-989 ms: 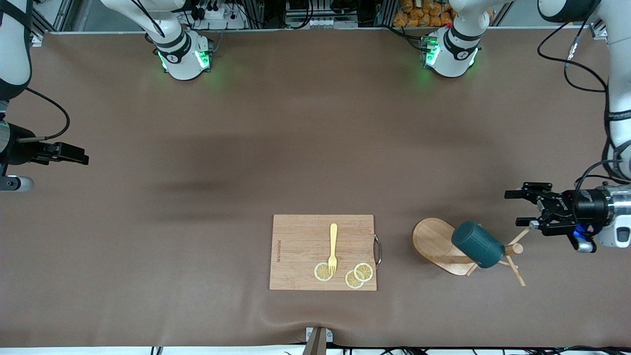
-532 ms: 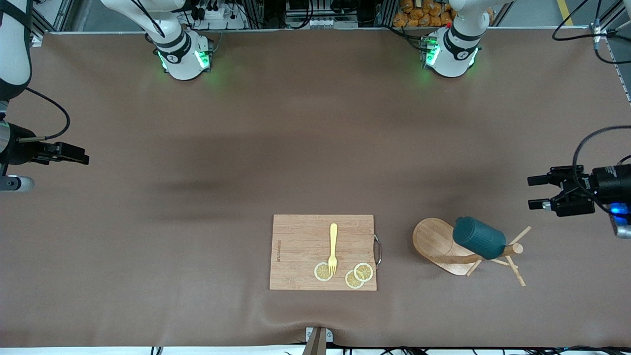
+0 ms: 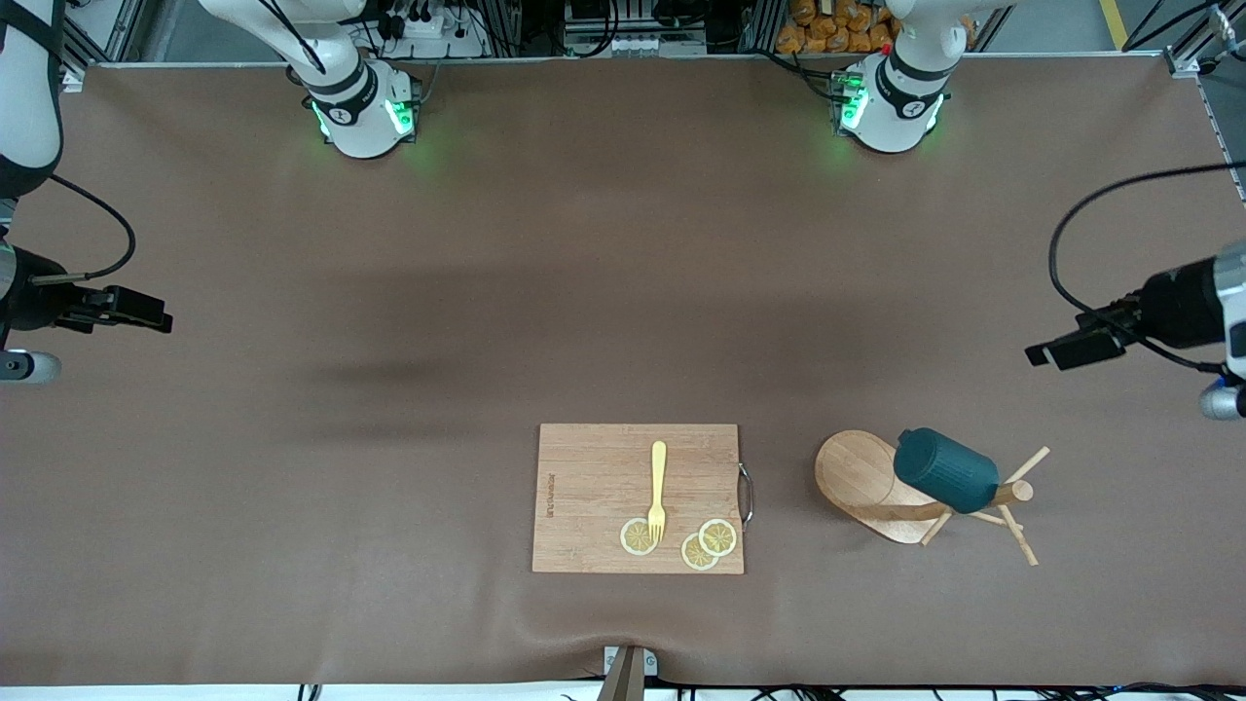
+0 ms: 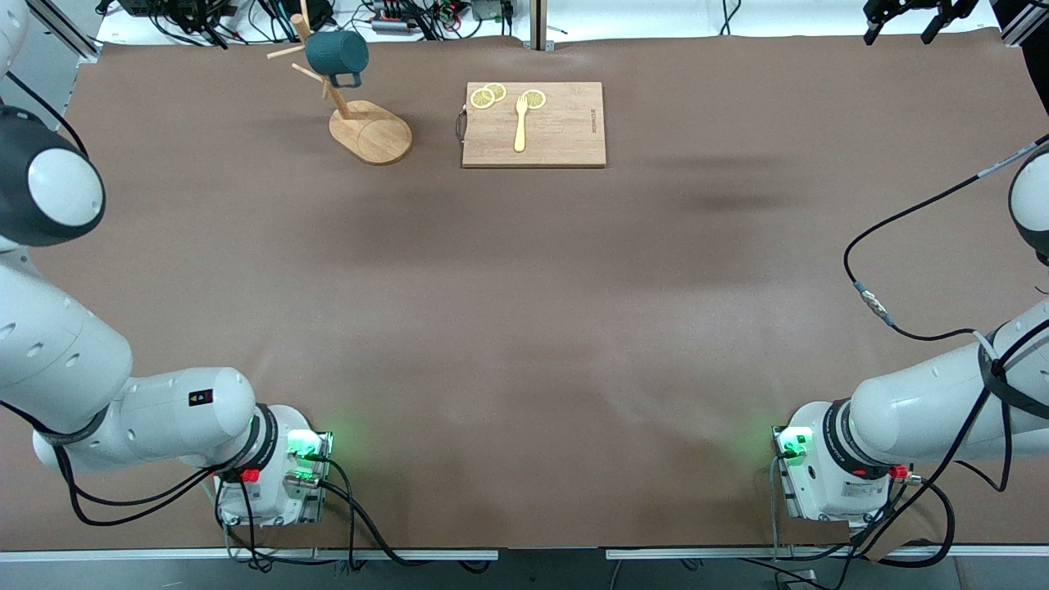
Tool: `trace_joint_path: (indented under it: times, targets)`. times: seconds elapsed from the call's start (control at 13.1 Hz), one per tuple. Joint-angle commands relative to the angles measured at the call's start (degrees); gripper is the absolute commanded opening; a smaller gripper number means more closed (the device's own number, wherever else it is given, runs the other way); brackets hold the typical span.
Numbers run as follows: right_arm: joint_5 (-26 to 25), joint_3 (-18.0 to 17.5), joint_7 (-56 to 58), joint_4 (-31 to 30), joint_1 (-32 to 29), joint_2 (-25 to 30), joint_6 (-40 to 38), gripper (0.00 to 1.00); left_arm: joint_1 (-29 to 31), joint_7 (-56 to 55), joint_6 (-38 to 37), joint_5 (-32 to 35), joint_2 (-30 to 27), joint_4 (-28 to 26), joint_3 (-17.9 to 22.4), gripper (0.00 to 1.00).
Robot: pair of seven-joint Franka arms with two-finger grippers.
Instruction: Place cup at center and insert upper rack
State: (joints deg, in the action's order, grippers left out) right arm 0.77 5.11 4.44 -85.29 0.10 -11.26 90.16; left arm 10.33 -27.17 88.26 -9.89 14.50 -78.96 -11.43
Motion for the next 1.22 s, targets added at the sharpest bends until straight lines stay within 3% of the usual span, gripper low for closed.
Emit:
trace_joint_path:
  times: [0.0, 0.3, 0.61, 1.14]
  targets:
    - [0.37, -0.10, -0.83, -0.23, -0.01, 0.37, 0.45, 1.00, -1.71, 7.27, 1.48, 7.49, -5.00, -3.48, -0.17, 1.00]
    - [0.55, -0.10, -0.83, -0.23, 0.08, 0.71, 1.24, 1.00, -1.89, 22.49, 1.30, 10.94, -8.60, -3.66, -0.08, 1.00]
    - [0.55, -0.10, -0.83, -0.31, -1.15, 0.45, 2.03, 1.00, -1.63, 23.21, -0.72, 15.50, -10.89, -4.80, -0.17, 1.00]
    - [0.37, -0.01, -0.83, -0.31, -1.15, 0.63, 2.12, 1.00, -1.80, 23.39, -0.72, 14.55, -10.90, -4.63, -0.25, 1.00]
